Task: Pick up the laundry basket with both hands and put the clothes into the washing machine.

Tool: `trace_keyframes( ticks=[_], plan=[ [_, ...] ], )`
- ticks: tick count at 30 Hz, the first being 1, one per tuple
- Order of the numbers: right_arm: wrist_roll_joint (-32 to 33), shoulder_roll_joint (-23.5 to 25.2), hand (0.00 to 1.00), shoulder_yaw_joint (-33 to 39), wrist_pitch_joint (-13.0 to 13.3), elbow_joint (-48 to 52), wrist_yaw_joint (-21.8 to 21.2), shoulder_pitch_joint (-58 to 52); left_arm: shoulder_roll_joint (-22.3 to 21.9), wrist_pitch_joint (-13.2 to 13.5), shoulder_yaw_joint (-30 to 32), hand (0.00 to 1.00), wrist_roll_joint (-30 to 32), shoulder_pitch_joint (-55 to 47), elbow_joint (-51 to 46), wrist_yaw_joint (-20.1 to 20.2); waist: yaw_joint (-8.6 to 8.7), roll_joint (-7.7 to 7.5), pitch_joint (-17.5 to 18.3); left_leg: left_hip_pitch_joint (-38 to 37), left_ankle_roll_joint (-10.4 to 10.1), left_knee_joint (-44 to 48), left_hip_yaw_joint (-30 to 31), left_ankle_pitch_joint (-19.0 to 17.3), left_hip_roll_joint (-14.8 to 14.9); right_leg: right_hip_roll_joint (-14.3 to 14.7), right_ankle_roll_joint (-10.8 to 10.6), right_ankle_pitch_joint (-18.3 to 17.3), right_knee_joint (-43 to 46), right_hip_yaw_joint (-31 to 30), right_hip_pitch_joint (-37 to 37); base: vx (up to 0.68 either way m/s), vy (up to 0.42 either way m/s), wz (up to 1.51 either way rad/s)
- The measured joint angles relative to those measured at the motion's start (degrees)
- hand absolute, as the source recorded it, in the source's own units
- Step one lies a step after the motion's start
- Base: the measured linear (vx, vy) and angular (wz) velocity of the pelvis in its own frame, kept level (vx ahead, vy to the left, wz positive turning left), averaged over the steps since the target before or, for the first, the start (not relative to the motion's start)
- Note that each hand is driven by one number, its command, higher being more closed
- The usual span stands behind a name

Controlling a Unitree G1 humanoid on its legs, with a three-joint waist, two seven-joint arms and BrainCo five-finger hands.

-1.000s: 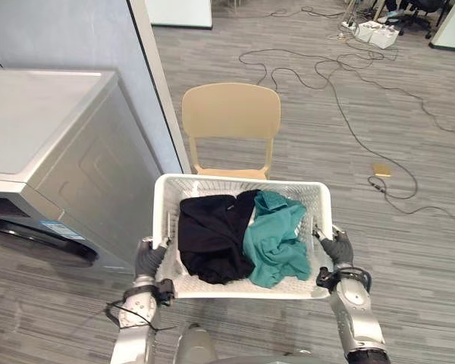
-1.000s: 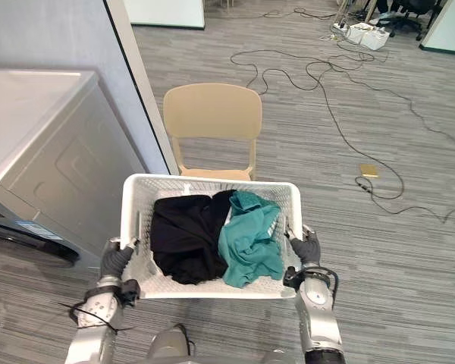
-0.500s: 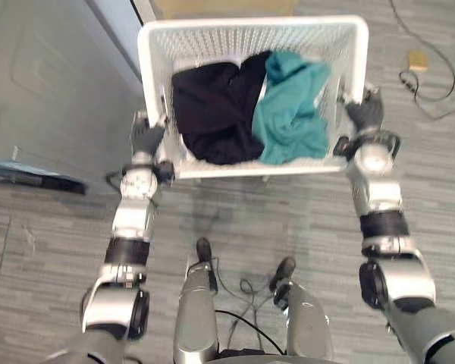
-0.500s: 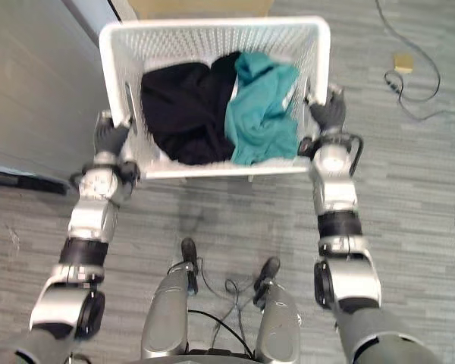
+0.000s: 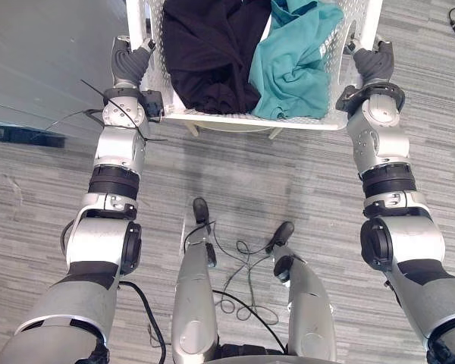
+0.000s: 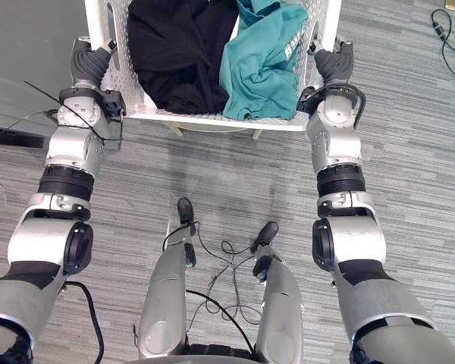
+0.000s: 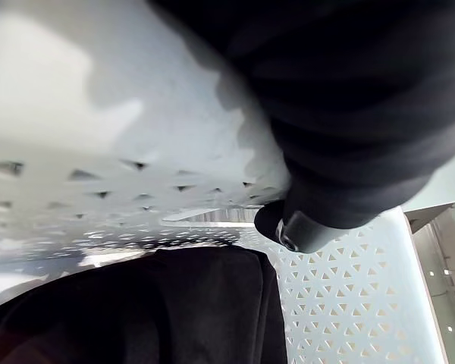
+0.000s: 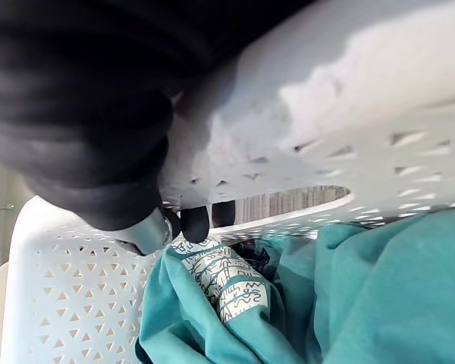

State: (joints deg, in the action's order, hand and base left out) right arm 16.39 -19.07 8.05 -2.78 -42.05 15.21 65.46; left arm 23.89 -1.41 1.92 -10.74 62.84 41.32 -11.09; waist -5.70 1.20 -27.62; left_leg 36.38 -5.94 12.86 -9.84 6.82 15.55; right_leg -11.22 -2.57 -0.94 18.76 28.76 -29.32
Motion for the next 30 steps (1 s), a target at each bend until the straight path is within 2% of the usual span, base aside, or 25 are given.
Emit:
trace_keyframes(
  ticks=[1, 11, 12, 14, 15, 19, 27, 30],
  plan=[
    [0.00, 0.20, 1.00, 0.12, -0.10, 0.00, 0.00, 0.03, -0.01, -0.59, 0.29, 1.00, 0.10, 0.26, 0.00, 0.00, -0.07, -0.04, -0.03, 0.26, -0.14, -0.01, -0.13, 0.10, 0.50, 0.29, 0.00, 0.00, 0.02, 0.50, -0.01, 0.04, -0.029, 0.07],
    [2.01, -1.06, 1.00, 1.68, 0.23, -3.38, -0.14, 4.67, 0.07, -0.59, 0.69, 1.00, 0.79, 5.39, -0.07, -0.05, -0.06, -0.36, -0.20, 1.55, -0.34, -0.05, -1.19, 0.32, 1.36, 0.44, 0.00, -0.01, 0.16, 2.71, -0.84, 0.06, -0.048, 0.01],
    [2.61, -1.38, 1.00, 1.66, 0.30, -3.96, -0.17, 5.15, 0.06, -0.60, 0.62, 0.00, 0.79, 5.80, -0.07, -0.05, 0.03, -0.37, -0.21, 1.84, 0.40, -0.10, -1.53, 0.86, 1.32, 0.35, 0.00, -0.01, 0.16, 2.85, -0.99, 0.06, -0.045, 0.04],
    [3.84, -1.49, 1.00, 1.65, 0.31, -5.00, -0.19, 5.34, 0.03, -0.60, 0.41, 0.00, 0.79, 6.00, -0.07, -0.11, 0.03, -0.46, -0.26, 1.85, 0.42, -0.28, -1.66, 0.88, 1.43, 0.40, 0.00, -0.01, 0.17, 3.34, -0.94, 0.08, -0.057, 0.04],
    [3.93, -1.49, 0.00, 1.65, 0.31, -5.18, -0.19, 5.34, 0.04, -0.59, 0.42, 0.00, 0.78, 6.03, -0.07, -0.18, 0.02, -0.51, -0.29, 1.85, 0.42, -0.29, -1.69, 0.88, 1.45, 0.39, 0.00, -0.01, 0.18, 3.49, -0.94, 0.06, -0.040, 0.01],
    [6.24, -0.88, 0.00, 1.50, 0.32, -7.27, -0.59, 6.01, -0.01, -0.61, 0.43, 0.00, 0.68, 7.42, -0.06, -1.92, 0.12, -1.36, -0.76, 1.83, 0.43, -0.31, -1.83, 0.89, 1.54, 0.34, 0.00, -0.01, 0.20, 4.15, -0.75, 0.07, -0.046, 0.02],
    [7.93, 0.25, 0.00, -1.28, 0.33, -12.15, -1.54, 6.22, 0.66, -0.41, 0.97, 0.00, 0.03, 8.03, -0.22, -6.34, -0.07, -1.40, -0.76, -0.03, 0.44, -0.32, -3.03, 0.88, 2.33, 0.13, 0.00, -0.01, 2.35, 4.42, 0.33, 0.08, -0.040, 0.02],
    [8.45, 0.74, 0.00, -2.38, 0.38, -12.79, -1.67, 6.22, 1.68, 1.39, 0.89, 0.00, -0.10, 8.34, -1.04, -6.60, 0.18, -1.41, -0.75, -1.98, 0.44, -1.08, -3.71, 0.88, 2.86, -0.61, 0.00, -0.01, 6.10, 4.48, 0.17, 0.10, -0.062, -0.01]
  ],
)
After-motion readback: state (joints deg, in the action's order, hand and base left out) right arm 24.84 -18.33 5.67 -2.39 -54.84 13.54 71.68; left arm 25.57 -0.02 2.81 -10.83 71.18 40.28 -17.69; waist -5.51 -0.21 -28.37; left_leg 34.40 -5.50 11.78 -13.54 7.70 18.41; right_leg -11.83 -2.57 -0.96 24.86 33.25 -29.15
